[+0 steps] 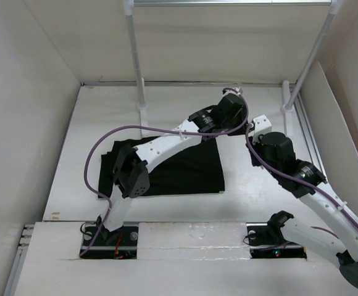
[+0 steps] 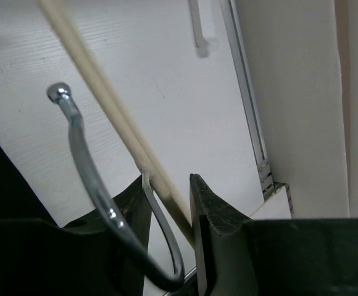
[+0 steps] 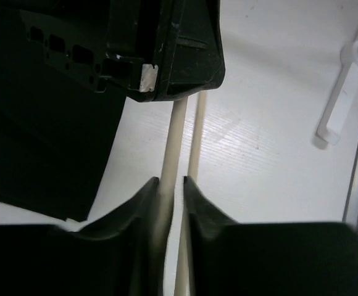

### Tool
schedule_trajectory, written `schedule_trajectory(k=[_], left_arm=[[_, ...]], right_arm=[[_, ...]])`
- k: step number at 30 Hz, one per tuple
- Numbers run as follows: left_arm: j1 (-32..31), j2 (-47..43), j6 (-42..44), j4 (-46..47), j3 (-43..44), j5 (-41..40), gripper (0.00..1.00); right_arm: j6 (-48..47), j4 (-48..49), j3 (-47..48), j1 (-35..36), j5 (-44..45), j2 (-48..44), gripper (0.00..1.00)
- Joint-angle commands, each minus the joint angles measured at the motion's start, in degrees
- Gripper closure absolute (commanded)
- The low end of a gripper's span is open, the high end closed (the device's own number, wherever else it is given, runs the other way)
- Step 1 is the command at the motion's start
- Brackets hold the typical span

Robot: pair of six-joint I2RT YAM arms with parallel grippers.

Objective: Place the trousers on the hanger

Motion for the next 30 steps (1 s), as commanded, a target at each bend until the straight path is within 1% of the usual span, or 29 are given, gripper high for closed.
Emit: schedule_trajectory(k=[1,3,4,5,6,8,10,11,12,14,15,16,17,18,19,22,26,28,30], left_arm=[[0.0,-6.2,1.1,3.6,-5.9,-1.2,1.00],[0.0,-7.9,0.2,7.7,-9.8,-1.1,1.00],[0.0,-9.8,-0.3,9.2,-14.1,-0.9,1.00],[0.0,-10.6,-1.5,12.8,-16.3,-0.3,1.00],[0.5,-11.7,-2.1,14.4,-20.2,1.6,1.00],[0.5,-12.2,-3.7,16.6,-22.4,3.4,1.00],[1.0,-11.6,-3.9,16.9,-23.0,3.6,1.00],[1.0,-11.6,-3.9,16.9,-23.1,3.4,1.00],[1.0,-11.5,-3.7,17.1,-23.1,3.4,1.00],[1.0,-12.3,-3.4,18.7,-24.5,3.2,1.00],[1.0,-14.3,-2.6,20.3,-27.2,2.7,1.00],[1.0,-14.3,-2.6,21.0,-27.3,2.7,1.00],[1.0,-15.1,-2.5,21.6,-28.1,2.7,1.00],[1.0,-15.4,-2.6,21.8,-29.7,2.7,1.00],[1.0,-15.4,-2.7,21.8,-30.2,2.7,1.00],[1.6,-15.4,-3.8,22.4,-31.7,3.4,1.00],[1.6,-16.5,-4.1,22.7,-33.2,3.5,1.00],[1.6,-17.1,-4.4,22.7,-34.9,3.2,1.00],[1.6,-18.1,-5.2,24.5,-37.8,3.3,1.00]], right_arm=[[1.3,1.0,0.2,0.8,-1.7,-1.1,0.69],[1.3,0.3,0.1,0.0,-3.8,-1.7,0.61],[1.3,0.3,-0.1,-0.8,-4.6,-2.1,0.61],[1.3,0.3,-0.7,-1.3,-6.3,-2.7,0.61],[1.3,0.4,-1.0,-2.5,-7.2,-2.9,0.61],[1.3,1.1,-2.3,-3.3,-9.3,-3.4,0.64],[1.4,1.0,-3.3,-4.2,-9.8,-3.4,0.64],[1.5,0.5,-3.1,-4.7,-10.0,-3.4,0.62],[1.4,0.2,-2.1,-4.8,-10.5,-3.5,0.57],[1.0,-1.2,0.0,-6.9,-12.5,-3.4,0.54],[0.2,-2.0,3.1,-9.4,-16.0,-3.6,0.49],[0.2,-2.0,3.2,-9.4,-16.0,-3.6,0.49],[-0.5,-2.0,4.0,-10.4,-17.9,-3.3,0.43],[-0.9,-2.1,5.0,-11.2,-19.7,-3.1,0.40],[-1.4,-2.8,5.5,-13.1,-24.6,-2.5,0.38],[-2.6,-4.8,7.6,-15.2,-30.0,-0.3,0.37],[-2.8,-4.5,8.8,-17.9,-31.3,-1.1,0.37],[-2.9,-4.8,9.7,-19.2,-34.1,-0.8,0.37],[-3.4,-4.9,9.5,-20.5,-36.5,-0.1,0.41]])
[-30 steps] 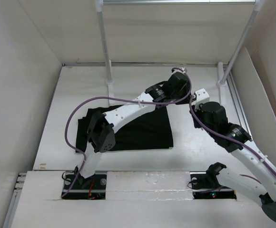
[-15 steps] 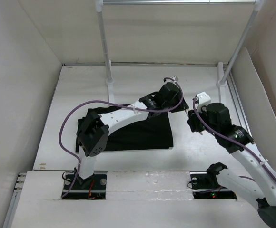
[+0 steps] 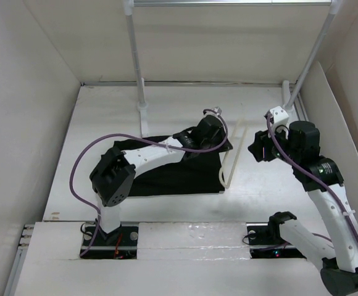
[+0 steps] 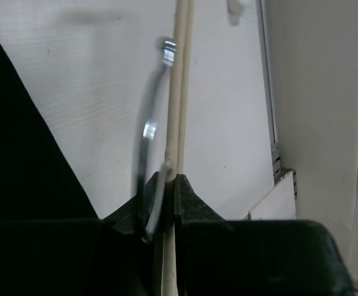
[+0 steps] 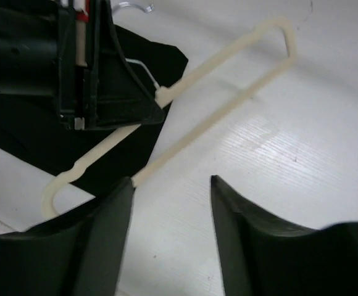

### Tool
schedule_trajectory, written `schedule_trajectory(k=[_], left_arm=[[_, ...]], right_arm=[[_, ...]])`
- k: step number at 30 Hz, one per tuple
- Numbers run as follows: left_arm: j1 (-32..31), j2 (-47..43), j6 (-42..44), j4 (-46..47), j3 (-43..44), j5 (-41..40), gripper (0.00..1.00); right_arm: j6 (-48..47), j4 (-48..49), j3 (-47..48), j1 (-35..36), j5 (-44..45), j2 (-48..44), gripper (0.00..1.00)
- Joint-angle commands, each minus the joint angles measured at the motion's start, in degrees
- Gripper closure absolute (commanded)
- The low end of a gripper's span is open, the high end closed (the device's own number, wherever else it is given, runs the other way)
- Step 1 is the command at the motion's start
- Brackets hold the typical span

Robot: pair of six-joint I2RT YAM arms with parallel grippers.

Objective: Place the trousers on the hanger

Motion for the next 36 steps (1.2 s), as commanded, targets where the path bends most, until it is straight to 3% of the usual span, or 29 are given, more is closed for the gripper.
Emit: schedule_trajectory(k=[1,3,5,7,16,21,23,27,36], left_arm=[[0.1,-4.6,-0.3,3.9,-3.6,1.3,1.00],[0.6,-5.8,-2.4,6.7,-7.8,1.7,1.00],[0.6,-7.4,-5.5,10.5,-10.6,1.7,1.00],[-0.6,-8.5,-7.9,13.3,-14.9,-1.2,1.00],[-5.6,-10.7,-20.8,23.5,-26.2,-16.2,1.00],[-8.9,-7.9,-24.5,24.0,-27.2,-28.8,1.00],[-8.9,-5.3,-27.9,25.7,-28.6,-30.3,1.00],[-10.0,0.0,-31.7,30.0,-28.8,-32.9,1.00],[-12.3,4.8,-36.9,27.1,-27.3,-35.3,1.00]], right_arm=[[-1.4,1.5,2.0,-1.4,-6.7,0.1,0.47],[-0.6,3.9,-0.8,-2.0,-7.6,0.3,0.73],[0.3,5.7,-3.7,-2.0,-10.0,1.2,0.92],[1.5,7.2,-4.8,-3.0,-10.3,2.5,0.96],[4.3,22.8,-17.2,-5.5,-16.8,12.8,0.99],[7.0,31.2,-19.5,-5.5,-17.5,16.0,0.84],[7.2,33.4,-20.6,-6.1,-17.4,18.4,0.78],[8.0,40.9,-21.8,-6.9,-20.8,23.7,0.78],[6.6,45.8,-22.9,-4.9,-20.7,33.3,0.78]])
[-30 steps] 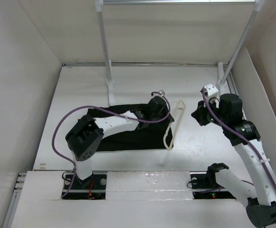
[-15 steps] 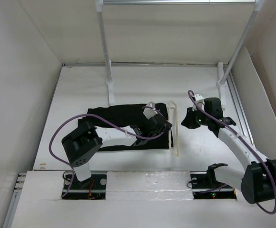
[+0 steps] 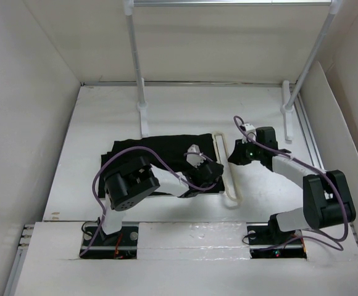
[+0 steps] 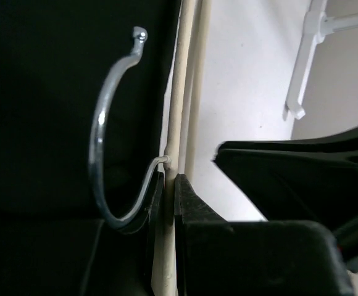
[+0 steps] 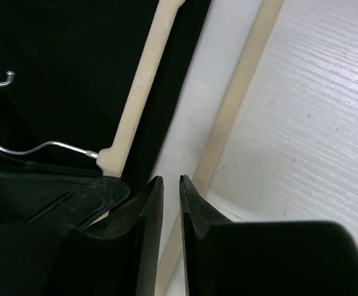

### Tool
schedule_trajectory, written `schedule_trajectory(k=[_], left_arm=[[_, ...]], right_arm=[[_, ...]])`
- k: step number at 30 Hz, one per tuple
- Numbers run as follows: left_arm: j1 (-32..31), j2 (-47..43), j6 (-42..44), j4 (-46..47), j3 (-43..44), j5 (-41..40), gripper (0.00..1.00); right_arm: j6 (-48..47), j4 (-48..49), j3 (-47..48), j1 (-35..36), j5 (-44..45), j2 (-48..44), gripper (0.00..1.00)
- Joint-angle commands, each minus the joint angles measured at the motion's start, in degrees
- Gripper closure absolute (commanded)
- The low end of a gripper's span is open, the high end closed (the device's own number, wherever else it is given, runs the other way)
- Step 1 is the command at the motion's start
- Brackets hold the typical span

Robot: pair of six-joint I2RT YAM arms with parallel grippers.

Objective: Place the trousers on the hanger

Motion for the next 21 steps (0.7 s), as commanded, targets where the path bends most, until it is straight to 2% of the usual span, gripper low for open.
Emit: schedule_trajectory(k=[1,4,5,8,21], left_arm=[[-0.5,-0.2,-3.3,-1.2,0.1,-1.5,1.00],[-0.5,-0.5,-3.0,-1.3,-0.4,-1.7,1.00],[-0.5,-0.8,-2.8,-1.3,-0.4,-1.7,1.00],[-0.5,-1.3,-1.7,-3.1,0.1,-2.0,1.00],[1.2,-4.2,0.1,-6.0,-2.5,-2.2,1.00]], right_arm=[[-0.9,6.5,-0.4,0.5,-1.7,0.6,0.78],[-1.5,6.4,-0.5,2.3,-0.7,1.9,0.69],[-1.2,6.5,-0.4,2.3,-0.9,2.4,0.61],[0.6,8.4,-1.0,2.3,-2.2,4.6,0.52],[6.9,15.3,-2.5,5.1,-5.1,11.7,0.50]])
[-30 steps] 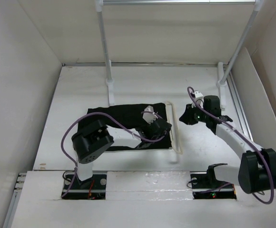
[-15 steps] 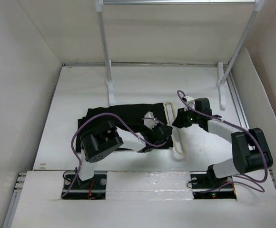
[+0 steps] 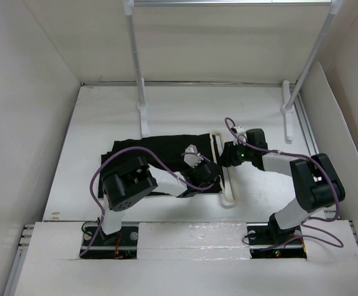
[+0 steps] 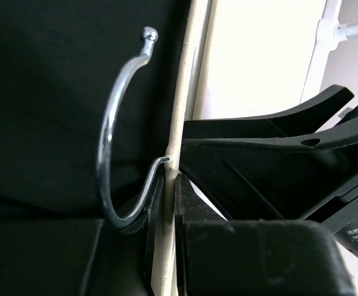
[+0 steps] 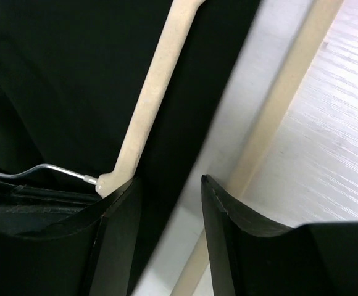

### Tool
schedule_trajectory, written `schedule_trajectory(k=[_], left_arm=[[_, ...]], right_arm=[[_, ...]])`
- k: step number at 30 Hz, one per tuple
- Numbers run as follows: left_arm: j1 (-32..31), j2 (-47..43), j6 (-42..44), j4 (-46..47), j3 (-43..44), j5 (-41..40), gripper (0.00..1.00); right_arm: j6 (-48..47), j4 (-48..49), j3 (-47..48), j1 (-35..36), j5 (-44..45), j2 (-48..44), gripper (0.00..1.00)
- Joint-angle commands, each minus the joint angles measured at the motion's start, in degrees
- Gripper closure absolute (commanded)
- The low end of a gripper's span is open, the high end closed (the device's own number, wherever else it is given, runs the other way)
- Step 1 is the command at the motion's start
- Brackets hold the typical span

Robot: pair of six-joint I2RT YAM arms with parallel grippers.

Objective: Place the trousers on the hanger

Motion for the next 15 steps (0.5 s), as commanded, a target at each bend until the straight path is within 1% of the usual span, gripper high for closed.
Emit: schedule_trajectory(k=[1,3,4,5,7,8,10,11,13,15], left_arm=[[1.4,-4.1,0.4,-4.7,-2.0,-0.9,1.00],[1.4,-4.6,0.5,-4.9,-2.6,-0.9,1.00],[1.4,-4.7,1.1,-4.8,-2.7,-0.9,1.00],[1.9,-4.8,1.4,-4.8,-2.7,-0.8,1.00],[1.9,-4.8,1.6,-5.4,-2.6,-1.0,1.00],[1.9,-4.8,1.7,-5.4,-2.7,-1.0,1.00],[1.9,-4.6,2.2,-4.9,-2.8,-0.4,1.00],[1.9,-4.4,2.3,-4.9,-3.1,-0.3,1.00],[2.6,-4.4,2.2,-4.6,-3.3,0.0,1.00],[3.1,-4.3,2.8,-4.4,-3.9,0.2,1.00]], right_arm=[[2.9,3.8,-1.9,1.8,-1.0,1.2,0.49],[3.7,5.9,-2.4,1.8,-1.3,2.6,0.48],[4.5,6.5,-2.6,1.8,-2.1,3.3,0.51],[5.1,6.9,-2.8,1.8,-2.4,3.7,0.64],[5.8,9.1,-3.2,1.2,-3.8,4.7,0.72],[6.3,9.2,-3.2,1.2,-3.9,5.0,0.83],[6.3,9.2,-3.4,0.6,-4.0,4.3,0.92],[6.4,9.2,-3.6,0.0,-3.8,3.7,1.00],[6.1,8.1,-3.8,-0.8,-3.4,1.9,1.00],[5.6,5.7,-3.8,-2.9,-3.3,-2.3,1.00]])
